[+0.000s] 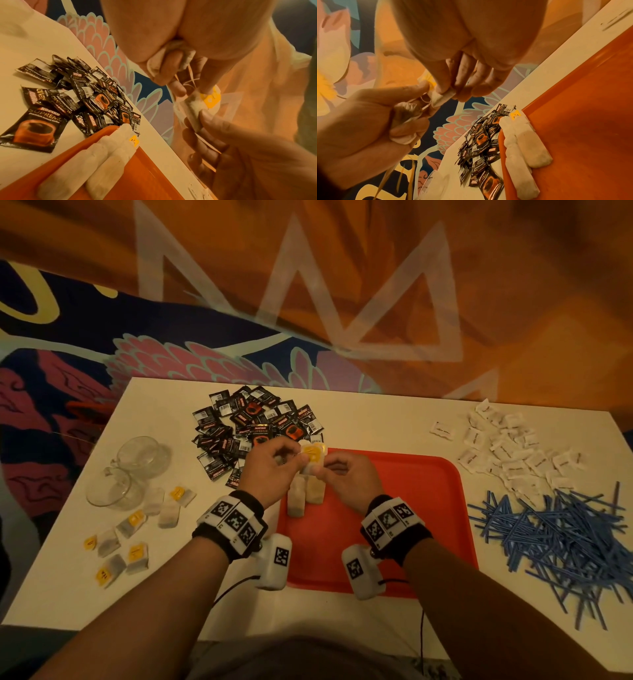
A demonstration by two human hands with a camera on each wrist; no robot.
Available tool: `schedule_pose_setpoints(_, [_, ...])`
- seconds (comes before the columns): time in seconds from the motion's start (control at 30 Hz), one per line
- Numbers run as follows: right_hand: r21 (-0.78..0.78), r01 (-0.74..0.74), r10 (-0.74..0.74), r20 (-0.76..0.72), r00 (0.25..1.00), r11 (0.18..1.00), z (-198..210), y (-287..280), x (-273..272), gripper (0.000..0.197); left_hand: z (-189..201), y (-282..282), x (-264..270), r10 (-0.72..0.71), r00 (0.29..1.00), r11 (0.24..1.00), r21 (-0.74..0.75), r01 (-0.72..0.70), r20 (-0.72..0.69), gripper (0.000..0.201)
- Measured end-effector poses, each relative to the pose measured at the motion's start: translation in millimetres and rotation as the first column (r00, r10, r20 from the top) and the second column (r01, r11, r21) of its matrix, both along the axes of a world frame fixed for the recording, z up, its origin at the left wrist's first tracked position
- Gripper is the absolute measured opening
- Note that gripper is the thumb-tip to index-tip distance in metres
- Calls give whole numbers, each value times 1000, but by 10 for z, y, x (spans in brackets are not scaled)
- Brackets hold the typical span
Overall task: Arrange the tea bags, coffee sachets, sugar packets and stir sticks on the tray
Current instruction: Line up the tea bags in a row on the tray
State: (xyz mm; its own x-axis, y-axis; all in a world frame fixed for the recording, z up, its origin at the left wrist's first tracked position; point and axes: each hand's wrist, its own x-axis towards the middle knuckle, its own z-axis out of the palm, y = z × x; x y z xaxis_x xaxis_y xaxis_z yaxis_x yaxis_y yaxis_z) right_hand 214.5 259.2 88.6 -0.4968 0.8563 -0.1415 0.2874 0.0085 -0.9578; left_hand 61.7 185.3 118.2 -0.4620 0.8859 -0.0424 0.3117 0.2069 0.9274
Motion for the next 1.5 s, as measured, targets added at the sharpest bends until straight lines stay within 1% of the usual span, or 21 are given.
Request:
schedule_pose_setpoints(0.13, [-67, -8, 6, -37, 999, 998, -14, -11, -48, 15, -76, 4, -28, -20, 1000, 1000, -19, 21, 16, 24])
schedule_pose_setpoints(0.2, [-87, 8, -9, -17, 1000, 996, -36, -20, -49, 15, -140, 10, -59, -14, 1000, 999, -36, 15, 17, 23])
schedule_pose_setpoints(0.3, [-96, 33, -25, 90, 996, 995, -142, -39, -45, 11, -229, 9, -81, -9, 1000, 996, -93, 10, 6, 22])
schedule_pose_setpoints(0.37, [-79, 38, -21, 204, 979, 996, -258, -30, -25, 14, -303, -3, -94, 28, 999, 987, -157, -24, 22, 18])
schedule_pose_setpoints(0.43, [-78, 17, 12, 362, 932, 997, -412, -13, 8, 18, -366, -36, -130, 101, 993, 973, -215, -85, 63, 12])
schedule_pose_setpoints(0.47, [-97, -3, 45, 438, 898, 995, -490, -10, 29, 16, -391, -60, -156, 135, 988, 964, -241, -112, 81, 9])
schedule_pose_setpoints(0.53, [-171, -24, 113, 537, 836, 985, -655, -28, 65, 18, -435, -124, -215, 166, 980, 953, -275, -131, 108, 6])
schedule_pose_setpoints(0.63, [-234, -42, 190, 661, 725, 971, -853, -78, 85, 17, -499, -224, -307, 180, 975, 945, -296, -136, 127, 9])
schedule_pose_setpoints(0.67, [-242, -30, 190, 673, 715, 970, -910, -89, 73, 19, -523, -254, -341, 186, 974, 943, -301, -140, 127, 10])
schedule_pose_setpoints(0.77, [-320, 103, 125, 618, 776, 942, -967, -121, -17, 15, -572, -344, -416, 205, 969, 936, -316, -152, 141, 10])
schedule_pose_setpoints(0.8, [-341, 134, 112, 612, 783, 930, -987, -118, -63, 15, -585, -370, -438, 215, 965, 934, -319, -160, 148, 11])
schedule_pose_setpoints(0.9, [-344, 128, 131, 637, 759, 930, -981, -106, -199, 19, -619, -426, -488, 227, 963, 930, -327, -169, 147, 11])
schedule_pose_setpoints(1.0, [-313, 17, 220, 703, 676, 950, -960, -107, -278, 25, -641, -462, -523, 242, 959, 921, -345, -179, 148, 6])
schedule_pose_setpoints(1.03, [-301, 2, 227, 721, 655, 954, -944, -110, -287, 27, -645, -469, -529, 250, 957, 919, -348, -187, 147, 5])
schedule_pose_setpoints(1.1, [-301, 18, 217, 726, 653, 953, -943, -95, -287, 22, -651, -478, -534, 263, 954, 914, -355, -197, 146, 4])
schedule_pose_setpoints(1.17, [-308, 78, 176, 715, 677, 948, -942, -70, -267, 13, -651, -484, -533, 274, 950, 909, -363, -203, 153, 4])
schedule_pose_setpoints(1.23, [-313, 120, 145, 703, 696, 942, -917, -62, -233, 16, -643, -476, -518, 288, 939, 906, -372, -203, 187, 5])
schedule_pose_setpoints(1.3, [-307, 116, 143, 703, 697, 944, -872, -40, -190, 26, -620, -442, -484, 317, 912, 897, -395, -199, 261, 8])
schedule_pose_setpoints(1.37, [-308, 121, 138, 698, 703, 944, -825, -29, -164, 28, -591, -391, -457, 363, 859, 880, -435, -189, 361, 11])
schedule_pose_setpoints(1.43, [-324, 121, 140, 675, 724, 938, -754, -20, -158, 22, -562, -337, -445, 421, 760, 866, -469, -174, 496, 13])
schedule_pose_setpoints(1.5, [-301, 87, 133, 639, 758, 950, -681, -26, -172, 21, -538, -283, -434, 476, 608, 861, -478, -174, 636, 14])
